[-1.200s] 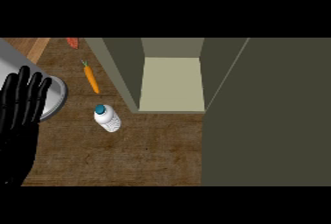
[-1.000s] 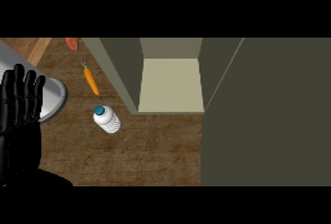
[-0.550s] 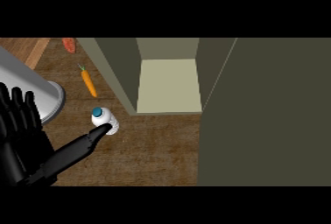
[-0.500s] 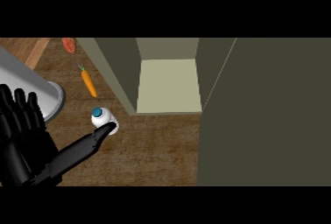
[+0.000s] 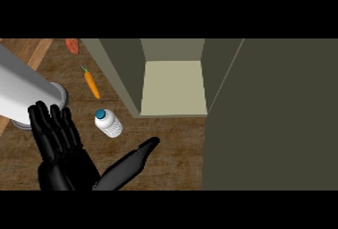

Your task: Pick up the bottled water, place it into the cabinet and close the cabinet

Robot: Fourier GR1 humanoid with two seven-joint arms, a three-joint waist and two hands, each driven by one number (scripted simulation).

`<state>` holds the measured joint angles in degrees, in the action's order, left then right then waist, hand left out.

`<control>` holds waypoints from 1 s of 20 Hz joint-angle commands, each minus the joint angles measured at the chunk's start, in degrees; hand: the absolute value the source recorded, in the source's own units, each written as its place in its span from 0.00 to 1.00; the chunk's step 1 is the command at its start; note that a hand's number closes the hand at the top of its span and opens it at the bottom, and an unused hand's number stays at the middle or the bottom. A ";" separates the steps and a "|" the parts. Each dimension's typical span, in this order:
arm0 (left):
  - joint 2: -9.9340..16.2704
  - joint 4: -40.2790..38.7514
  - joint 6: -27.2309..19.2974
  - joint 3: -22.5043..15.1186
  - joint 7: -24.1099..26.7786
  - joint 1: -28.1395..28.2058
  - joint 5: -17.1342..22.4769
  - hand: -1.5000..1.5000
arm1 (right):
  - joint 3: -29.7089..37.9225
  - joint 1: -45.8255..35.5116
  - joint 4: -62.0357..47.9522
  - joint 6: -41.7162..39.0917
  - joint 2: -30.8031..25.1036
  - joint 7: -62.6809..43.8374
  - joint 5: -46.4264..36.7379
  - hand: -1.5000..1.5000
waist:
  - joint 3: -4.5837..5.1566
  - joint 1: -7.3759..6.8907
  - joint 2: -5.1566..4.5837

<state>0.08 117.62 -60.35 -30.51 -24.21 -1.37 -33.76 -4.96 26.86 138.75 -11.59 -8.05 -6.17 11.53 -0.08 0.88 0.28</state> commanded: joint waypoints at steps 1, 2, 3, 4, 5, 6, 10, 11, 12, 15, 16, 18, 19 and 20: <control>-0.07 2.57 -3.99 -3.30 -6.55 0.42 -7.13 0.00 | 1.72 6.15 7.94 -1.27 -0.12 -1.48 4.46 0.00 | 0.00 -0.28 0.00; -0.07 2.38 -4.59 -4.18 -5.61 3.17 -7.02 0.00 | -0.33 8.91 9.91 -1.82 0.46 -0.45 2.38 0.00 | 0.02 -0.15 0.06; -0.07 0.81 -7.81 -5.97 -8.06 0.30 -8.00 0.00 | 0.51 11.28 6.73 -4.68 0.00 4.67 1.71 0.00 | -0.03 0.29 0.10; -0.07 -1.24 -7.55 -5.54 -7.00 0.62 -9.16 0.00 | 1.06 9.16 7.70 -3.57 0.01 1.63 3.64 0.00 | 0.03 -0.16 -0.07; -0.07 -2.38 -9.64 -8.15 -6.83 0.97 -8.69 0.00 | 0.96 10.27 8.45 -4.07 -0.46 1.49 2.57 0.00 | 0.04 -0.07 -0.07; -0.07 0.46 -4.94 -3.60 -4.68 2.58 -6.26 0.00 | 1.45 10.26 8.06 -3.56 0.46 1.62 3.67 0.00 | 0.08 -0.30 -0.11; -0.07 -0.50 -4.84 -3.27 -9.05 0.36 -9.45 0.00 | 6.26 13.98 10.16 -6.80 -1.63 4.14 8.93 0.00 | 0.04 0.08 -0.08; -0.07 0.93 -5.45 -4.35 -10.35 0.90 -9.68 0.00 | 4.59 14.14 10.48 -6.08 -0.79 2.76 7.20 0.00 | 0.06 -0.14 -0.09; -0.07 2.79 -5.00 -4.60 -7.93 4.56 -9.86 0.00 | 3.60 17.38 8.09 -8.41 0.45 8.28 4.09 0.00 | 0.06 -0.07 0.02; 0.67 -2.49 -8.07 -2.61 -6.27 2.97 -5.63 0.00 | 3.73 19.61 9.25 -9.88 0.50 9.22 5.13 0.00 | 0.12 0.42 -0.04; 0.58 0.08 -6.09 -1.66 -7.57 3.82 -6.16 0.00 | 3.13 19.28 12.02 -8.43 0.63 6.43 5.54 0.00 | 0.13 0.07 -0.05; -0.06 -3.73 -8.71 -2.56 -9.00 1.75 -6.24 0.00 | 1.21 18.98 13.21 -8.14 0.59 5.03 4.06 0.00 | 0.13 0.13 -0.16; 1.66 -4.21 -10.01 -0.77 -5.89 2.48 -1.23 0.00 | 0.04 20.18 12.49 -8.00 1.60 6.46 2.74 0.00 | 0.21 0.35 -0.17; 2.72 -2.14 -11.58 -3.12 -4.35 5.92 -0.24 0.00 | 2.95 19.97 10.96 -8.93 0.60 8.06 5.09 0.00 | 0.20 0.08 -0.10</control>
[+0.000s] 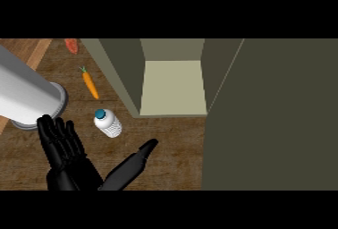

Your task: Pick up the bottled water, place it into the cabinet and close the cabinet

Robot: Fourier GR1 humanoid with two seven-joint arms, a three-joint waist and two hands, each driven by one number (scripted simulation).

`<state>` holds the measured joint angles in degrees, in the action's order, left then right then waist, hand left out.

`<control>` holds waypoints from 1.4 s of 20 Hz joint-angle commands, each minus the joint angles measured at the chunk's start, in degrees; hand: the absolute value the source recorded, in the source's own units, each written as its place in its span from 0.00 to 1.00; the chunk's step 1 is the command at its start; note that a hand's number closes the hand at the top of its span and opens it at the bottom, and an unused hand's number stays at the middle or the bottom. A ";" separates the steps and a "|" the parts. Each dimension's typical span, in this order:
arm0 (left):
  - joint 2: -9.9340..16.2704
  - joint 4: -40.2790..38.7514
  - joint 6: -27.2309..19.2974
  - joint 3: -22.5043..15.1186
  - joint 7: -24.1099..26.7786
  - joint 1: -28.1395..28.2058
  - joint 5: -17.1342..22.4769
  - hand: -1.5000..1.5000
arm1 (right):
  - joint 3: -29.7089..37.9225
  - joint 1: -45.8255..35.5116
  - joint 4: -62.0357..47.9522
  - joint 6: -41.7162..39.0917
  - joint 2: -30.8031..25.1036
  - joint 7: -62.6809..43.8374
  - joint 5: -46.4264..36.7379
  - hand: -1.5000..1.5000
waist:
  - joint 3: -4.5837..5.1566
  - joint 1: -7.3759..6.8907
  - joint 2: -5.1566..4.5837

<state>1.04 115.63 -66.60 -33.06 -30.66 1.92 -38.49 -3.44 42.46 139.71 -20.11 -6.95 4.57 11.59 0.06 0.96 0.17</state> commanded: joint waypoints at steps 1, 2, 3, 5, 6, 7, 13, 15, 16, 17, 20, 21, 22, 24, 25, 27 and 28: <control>-0.06 -4.71 -3.85 3.51 1.29 -2.41 4.87 0.00 | 2.92 2.39 12.08 0.37 -2.12 -6.11 7.35 0.00 | 0.07 0.06 -0.24; -0.50 -2.94 -5.47 -0.51 3.07 0.22 5.86 0.00 | 0.37 3.48 9.49 -0.21 0.00 -2.89 3.96 0.00 | 0.03 -0.07 -0.05; 2.22 -3.85 -6.91 2.05 4.79 -1.38 10.27 0.00 | 0.99 5.12 9.08 -1.56 -0.35 -0.43 3.25 0.00 | 0.09 0.37 -0.04; 4.25 -3.94 -8.26 2.98 7.28 -1.22 14.99 0.00 | 1.28 7.39 8.98 -2.94 -0.54 1.35 4.23 0.00 | 0.18 0.79 0.00; 4.36 -4.47 -8.19 1.69 8.33 1.48 14.84 0.00 | 1.69 7.72 9.60 -3.31 -0.69 1.75 5.22 0.00 | 0.14 0.44 0.02; 2.10 -5.67 -7.58 2.64 7.82 -0.70 15.40 0.00 | 4.92 6.61 8.41 -3.48 -1.94 1.27 7.43 0.00 | 0.06 0.14 -0.09; 4.54 -12.05 -6.59 7.45 15.48 -2.68 27.99 0.00 | 1.71 11.57 10.93 -4.80 -1.61 3.15 4.70 0.00 | 0.27 0.90 -0.14; 4.73 -11.53 -5.71 6.94 19.56 0.48 31.55 0.00 | -0.01 12.21 9.46 -4.76 -0.15 5.18 3.30 0.00 | 0.33 0.58 -0.04; 3.24 -14.28 -5.22 7.91 20.18 -1.42 32.19 0.00 | 3.10 14.18 10.26 -6.00 -1.93 5.77 6.12 0.00 | 0.31 1.15 -0.08; 4.86 -13.20 -3.56 9.20 22.15 0.51 34.50 0.00 | 1.73 13.89 9.53 -5.05 -0.59 6.26 4.42 0.00 | 0.37 0.64 -0.07; 1.56 -16.77 -0.60 11.38 28.03 -0.74 38.70 0.00 | 2.16 13.96 9.84 -5.59 -1.32 7.14 4.41 0.00 | 0.40 0.56 -0.20; 2.10 -17.78 1.05 14.30 29.74 0.14 41.09 0.00 | 3.26 14.17 6.68 -6.97 -1.43 10.47 3.97 0.00 | 0.39 0.67 -0.10; 0.12 -20.28 1.56 15.05 32.04 -1.01 41.81 0.00 | 2.15 15.88 8.25 -7.42 -1.30 10.48 3.44 0.00 | 0.39 1.03 -0.13; -0.65 -21.72 5.06 18.14 36.69 -0.02 45.07 0.00 | 3.02 15.66 7.58 -6.38 -1.15 10.27 3.78 0.00 | 0.50 0.49 -0.31; -0.92 -22.53 5.33 17.04 38.82 0.18 47.87 0.00 | 4.18 17.29 8.52 -7.53 -1.99 11.06 4.60 0.00 | 0.38 0.65 -0.17; -0.97 -25.84 9.08 21.14 43.36 -0.48 52.52 0.00 | 4.74 17.12 6.82 -7.95 -1.89 12.95 3.75 0.00 | 0.36 0.61 -0.24; -0.98 -27.61 12.21 25.19 44.17 -1.85 54.34 0.00 | 5.16 17.21 6.80 -8.31 -2.31 13.04 4.79 0.00 | 0.35 0.51 -0.35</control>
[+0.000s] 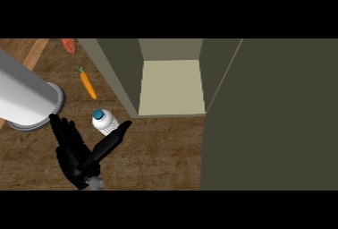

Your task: Pick up the bottled water, place it into the cabinet and close the cabinet

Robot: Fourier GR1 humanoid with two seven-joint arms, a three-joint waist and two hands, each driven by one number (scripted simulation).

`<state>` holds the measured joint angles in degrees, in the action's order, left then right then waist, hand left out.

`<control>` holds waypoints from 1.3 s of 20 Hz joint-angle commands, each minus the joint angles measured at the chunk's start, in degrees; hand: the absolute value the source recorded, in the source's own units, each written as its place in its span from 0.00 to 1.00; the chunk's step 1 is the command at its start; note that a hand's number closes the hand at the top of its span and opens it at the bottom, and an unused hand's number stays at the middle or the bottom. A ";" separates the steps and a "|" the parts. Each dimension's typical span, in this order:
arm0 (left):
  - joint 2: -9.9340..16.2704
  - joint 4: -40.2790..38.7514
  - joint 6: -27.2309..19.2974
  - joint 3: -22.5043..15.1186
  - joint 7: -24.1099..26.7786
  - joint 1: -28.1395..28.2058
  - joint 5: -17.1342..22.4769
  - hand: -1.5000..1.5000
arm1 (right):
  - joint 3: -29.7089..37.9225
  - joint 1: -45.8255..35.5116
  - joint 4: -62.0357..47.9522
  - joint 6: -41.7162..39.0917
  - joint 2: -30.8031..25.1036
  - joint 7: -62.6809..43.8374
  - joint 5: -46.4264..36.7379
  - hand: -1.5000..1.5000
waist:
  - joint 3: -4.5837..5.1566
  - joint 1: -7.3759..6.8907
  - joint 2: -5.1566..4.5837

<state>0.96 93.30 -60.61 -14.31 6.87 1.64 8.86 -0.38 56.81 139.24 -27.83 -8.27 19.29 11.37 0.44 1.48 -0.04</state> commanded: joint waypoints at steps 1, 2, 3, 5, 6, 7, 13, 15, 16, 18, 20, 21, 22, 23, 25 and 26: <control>-0.91 -6.55 7.18 5.84 10.02 -0.50 8.65 0.00 | -0.44 4.02 9.76 0.08 -0.18 -2.92 2.33 0.00 | 0.03 -0.06 -0.14; -0.93 -8.87 6.90 5.60 13.95 -1.50 11.89 0.00 | 2.31 2.61 5.85 -0.61 -0.41 0.13 3.93 0.00 | -0.05 0.08 -0.09; -0.93 -9.82 11.84 9.46 15.09 0.60 12.97 0.00 | 0.71 5.95 7.66 -1.69 -0.21 0.51 2.98 0.00 | -0.02 0.24 0.04; -0.94 -14.34 14.05 10.05 20.67 -0.64 16.99 0.00 | -0.82 6.05 9.19 -0.52 0.62 -0.85 2.19 0.00 | -0.02 0.01 -0.16; -0.95 -16.44 14.87 9.42 25.35 0.18 19.54 0.00 | 2.28 4.24 5.69 -1.21 -0.48 0.71 3.98 0.00 | -0.13 -0.37 -0.11; -0.95 -20.20 16.00 11.90 25.96 -2.35 20.67 0.00 | 0.46 5.81 7.11 -1.36 0.72 1.53 2.22 0.00 | -0.15 0.11 -0.10; -0.96 -34.48 22.66 13.37 40.17 -5.30 29.29 0.00 | 1.18 7.62 8.35 -1.30 1.09 2.00 1.51 0.00 | -0.16 0.20 -0.20; -0.96 -38.39 28.47 16.20 42.88 -6.19 31.94 0.00 | 4.31 6.07 5.99 -2.70 -0.75 3.22 5.02 0.00 | -0.22 -0.17 -0.21; -0.96 -41.33 27.69 18.21 41.47 -11.86 31.11 0.00 | 4.46 6.66 6.52 -2.52 -0.35 3.12 5.87 0.00 | -0.25 0.17 -0.26; -0.96 -41.06 32.60 17.06 44.35 -8.87 34.29 0.00 | 5.90 8.53 9.09 -3.49 -1.55 2.87 6.20 0.00 | -0.25 -0.09 -0.10; -0.96 -43.57 39.16 18.99 44.62 -9.84 34.14 0.00 | 5.69 10.56 7.40 -4.80 -0.58 5.70 5.06 0.00 | -0.27 0.15 -0.01; -0.96 -45.31 36.49 18.43 46.01 -14.02 35.57 0.00 | 5.35 6.53 6.51 -3.13 -0.42 3.76 5.89 0.00 | -0.29 -0.32 -0.21; -0.96 -48.53 39.02 18.42 46.71 -15.04 36.53 0.00 | 6.92 8.42 8.78 -4.17 -2.04 3.58 6.55 0.00 | -0.21 0.24 -0.35; -0.96 -50.20 42.18 19.03 48.62 -14.36 37.14 0.00 | 6.53 7.36 4.30 -4.79 -0.71 5.87 5.24 0.00 | -0.29 0.00 -0.17; -0.75 -53.72 44.62 21.47 49.46 -17.37 36.42 0.00 | 6.80 8.31 7.81 -4.16 -1.20 3.71 6.03 0.00 | -0.25 -0.04 -0.37; 0.39 -53.98 45.22 22.24 49.22 -18.49 36.73 0.00 | 1.73 7.20 8.46 -2.95 1.22 2.66 1.08 0.00 | -0.25 -0.26 -0.34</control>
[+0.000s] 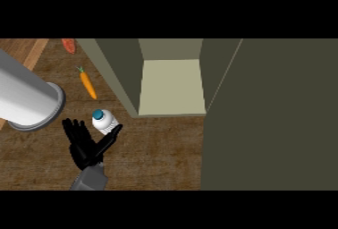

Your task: Pick up the bottled water, place it into the cabinet and close the cabinet

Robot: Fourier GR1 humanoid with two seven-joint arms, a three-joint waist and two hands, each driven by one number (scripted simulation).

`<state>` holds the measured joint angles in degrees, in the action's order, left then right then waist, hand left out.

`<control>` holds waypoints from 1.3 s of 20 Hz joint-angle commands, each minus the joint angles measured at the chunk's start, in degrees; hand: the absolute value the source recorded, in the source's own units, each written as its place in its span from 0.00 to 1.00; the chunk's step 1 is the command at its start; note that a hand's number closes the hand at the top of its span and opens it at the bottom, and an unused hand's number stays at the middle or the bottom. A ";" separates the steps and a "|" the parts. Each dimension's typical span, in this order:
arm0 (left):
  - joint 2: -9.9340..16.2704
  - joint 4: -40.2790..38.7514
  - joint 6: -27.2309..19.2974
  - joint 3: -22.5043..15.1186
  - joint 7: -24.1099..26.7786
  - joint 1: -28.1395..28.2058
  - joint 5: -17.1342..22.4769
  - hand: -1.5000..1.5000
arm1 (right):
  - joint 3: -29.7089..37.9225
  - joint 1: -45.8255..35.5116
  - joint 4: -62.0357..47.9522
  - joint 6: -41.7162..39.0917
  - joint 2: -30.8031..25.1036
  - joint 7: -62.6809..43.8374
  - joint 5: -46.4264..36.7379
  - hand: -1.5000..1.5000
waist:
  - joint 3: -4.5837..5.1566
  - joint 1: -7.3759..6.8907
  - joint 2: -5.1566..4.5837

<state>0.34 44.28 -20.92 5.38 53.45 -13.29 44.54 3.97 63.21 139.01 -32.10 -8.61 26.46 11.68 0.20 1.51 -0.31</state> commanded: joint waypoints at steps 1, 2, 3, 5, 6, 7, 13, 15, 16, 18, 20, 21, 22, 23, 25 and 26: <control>-0.32 -4.36 4.10 0.60 4.53 -3.46 3.39 0.00 | 2.49 3.55 8.40 -0.93 -0.34 -1.89 5.35 0.00 | -0.05 0.11 0.17; -0.32 -7.48 5.76 2.10 5.74 -5.07 1.94 1.00 | 2.54 3.03 8.70 -0.40 -0.63 -3.33 7.02 0.00 | -0.02 0.05 -0.05; 0.03 -6.66 6.88 2.68 5.02 -4.15 1.58 1.00 | 2.52 1.15 7.08 0.67 0.18 -4.19 6.28 0.00 | -0.09 -0.59 0.07; 1.13 -9.95 7.97 2.78 5.04 -6.82 2.72 1.00 | 2.12 -0.60 7.30 0.67 -0.20 -4.94 5.28 0.00 | -0.08 -0.56 -0.02; -0.10 -9.61 7.50 2.59 6.55 -5.95 2.55 1.00 | 3.00 3.58 10.92 -0.06 -0.31 -4.94 7.05 0.00 | -0.06 -0.27 0.06; -0.31 -12.07 6.37 -1.07 11.00 -7.38 6.06 1.00 | 2.33 -1.40 7.19 0.17 -1.22 -5.72 5.86 0.00 | -0.04 -0.27 -0.06; 0.96 -13.33 7.06 2.98 11.44 -9.27 2.38 1.00 | 4.50 4.24 10.47 -1.68 -0.96 -4.44 7.54 0.00 | -0.07 -0.19 0.07; 2.31 -15.06 8.26 1.82 9.47 -12.58 0.62 1.00 | 2.46 2.28 9.15 -1.23 0.02 -3.87 6.14 0.00 | -0.05 0.00 -0.08; 1.16 -14.29 14.53 -2.12 8.75 -7.17 -1.63 1.00 | 1.91 2.52 8.70 -1.33 0.47 -2.80 3.92 0.00 | -0.06 -0.30 0.12; 2.90 -12.50 18.57 -7.28 3.22 -7.76 -4.88 1.00 | 2.17 2.71 7.17 -1.19 0.12 -2.37 4.73 0.00 | -0.08 -0.41 0.21; 5.33 -12.21 26.64 -12.46 -1.15 -6.27 -8.04 1.00 | 2.75 0.07 3.67 -1.44 -0.37 -0.12 2.95 0.00 | -0.10 -0.70 0.28; 5.60 -12.33 28.53 -12.83 -0.24 -5.73 -8.45 1.00 | 2.44 1.08 4.39 -1.71 -0.05 0.04 3.41 0.00 | -0.08 -0.39 0.28; 4.24 -10.62 27.82 -13.84 1.32 -5.18 -9.38 1.00 | 2.58 1.58 4.44 -1.62 0.54 0.61 2.85 0.00 | -0.14 -0.57 0.51; 6.31 -8.60 28.14 -13.70 -1.02 -6.39 -9.11 1.00 | 4.46 1.82 6.06 -1.22 -0.62 -0.84 5.70 0.00 | -0.17 -1.11 0.48; 4.45 -4.21 27.21 -15.48 -1.60 -3.73 -9.69 1.00 | 5.19 3.26 6.25 -2.32 -1.22 -0.86 6.18 0.00 | -0.21 -1.50 0.66; 6.86 -5.40 30.74 -14.46 -3.47 -4.61 -8.63 1.00 | 2.76 3.16 9.33 -0.19 0.41 -3.21 4.48 0.00 | -0.14 -1.33 0.39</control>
<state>5.28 36.15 4.59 -7.01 52.58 -19.00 36.78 6.81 64.35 138.59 -33.23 -8.82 27.45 12.64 0.05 0.57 0.14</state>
